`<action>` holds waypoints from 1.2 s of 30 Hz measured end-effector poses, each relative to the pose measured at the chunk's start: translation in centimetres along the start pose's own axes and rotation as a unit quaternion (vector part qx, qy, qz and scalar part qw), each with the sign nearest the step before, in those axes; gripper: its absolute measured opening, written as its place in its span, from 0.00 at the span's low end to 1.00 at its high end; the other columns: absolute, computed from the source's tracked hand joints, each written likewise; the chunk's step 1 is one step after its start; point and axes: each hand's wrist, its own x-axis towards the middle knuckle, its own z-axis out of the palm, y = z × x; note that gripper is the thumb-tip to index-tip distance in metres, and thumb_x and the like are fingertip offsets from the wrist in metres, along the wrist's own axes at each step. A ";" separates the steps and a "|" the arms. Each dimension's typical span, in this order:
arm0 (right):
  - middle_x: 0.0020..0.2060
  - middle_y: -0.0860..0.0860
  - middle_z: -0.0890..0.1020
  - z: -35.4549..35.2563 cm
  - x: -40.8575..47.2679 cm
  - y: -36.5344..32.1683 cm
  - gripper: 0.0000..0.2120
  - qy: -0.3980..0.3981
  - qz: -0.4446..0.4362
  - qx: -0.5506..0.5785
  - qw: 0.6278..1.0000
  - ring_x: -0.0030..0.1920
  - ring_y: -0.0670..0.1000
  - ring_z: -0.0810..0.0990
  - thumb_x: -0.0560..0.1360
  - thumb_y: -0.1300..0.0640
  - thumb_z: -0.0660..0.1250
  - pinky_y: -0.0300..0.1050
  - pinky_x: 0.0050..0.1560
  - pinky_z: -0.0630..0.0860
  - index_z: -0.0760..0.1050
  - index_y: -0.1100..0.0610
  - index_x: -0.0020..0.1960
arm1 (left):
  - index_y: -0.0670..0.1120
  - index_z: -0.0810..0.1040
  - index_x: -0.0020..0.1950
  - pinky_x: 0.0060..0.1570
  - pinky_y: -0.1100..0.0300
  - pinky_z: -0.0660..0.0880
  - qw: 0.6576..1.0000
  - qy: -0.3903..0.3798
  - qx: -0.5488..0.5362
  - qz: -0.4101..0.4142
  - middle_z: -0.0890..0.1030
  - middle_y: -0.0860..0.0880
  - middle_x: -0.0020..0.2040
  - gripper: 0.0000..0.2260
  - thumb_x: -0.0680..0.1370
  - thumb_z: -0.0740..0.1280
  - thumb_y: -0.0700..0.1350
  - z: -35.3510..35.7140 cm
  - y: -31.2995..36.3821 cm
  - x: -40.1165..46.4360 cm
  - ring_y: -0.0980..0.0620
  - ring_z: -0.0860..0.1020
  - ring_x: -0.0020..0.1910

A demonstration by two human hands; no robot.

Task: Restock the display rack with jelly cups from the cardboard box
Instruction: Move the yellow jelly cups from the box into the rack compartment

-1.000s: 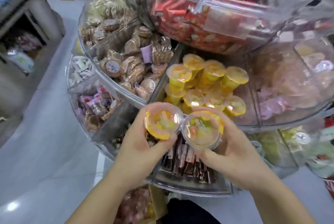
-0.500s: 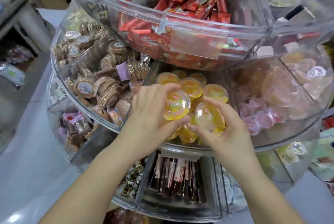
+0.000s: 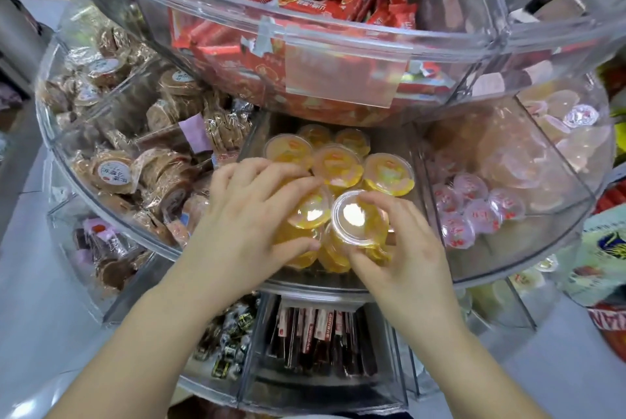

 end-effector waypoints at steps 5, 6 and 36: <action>0.49 0.41 0.77 0.4 -0.3 0.0 0.24 0.028 0.015 0.009 0.999 0.52 0.36 0.73 0.65 0.55 0.76 0.29 0.50 0.71 0.72 0.46 0.58 | 0.48 0.80 0.57 0.57 0.58 0.58 0.999 0.015 -0.047 0.004 0.79 0.55 0.56 0.19 0.66 0.69 0.47 0.0 -0.5 -0.2 0.52 0.70 0.55; 0.50 0.41 0.77 0.5 -0.4 0.0 0.24 0.026 0.017 0.009 0.999 0.52 0.37 0.74 0.65 0.54 0.75 0.33 0.50 0.73 0.73 0.47 0.58 | 0.48 0.80 0.56 0.57 0.57 0.59 0.998 0.018 -0.052 0.007 0.80 0.55 0.56 0.18 0.67 0.67 0.48 0.1 -0.6 -0.2 0.52 0.71 0.55; 0.49 0.40 0.70 -1.1 -1.6 -0.5 0.23 0.092 -0.003 0.015 0.996 0.43 0.42 0.70 0.66 0.47 0.72 0.30 0.47 0.67 0.67 0.44 0.58 | 0.46 0.78 0.57 0.58 0.51 0.69 0.983 0.140 -0.115 -0.009 0.78 0.51 0.55 0.16 0.71 0.71 0.50 -0.1 0.0 -2.8 0.48 0.74 0.55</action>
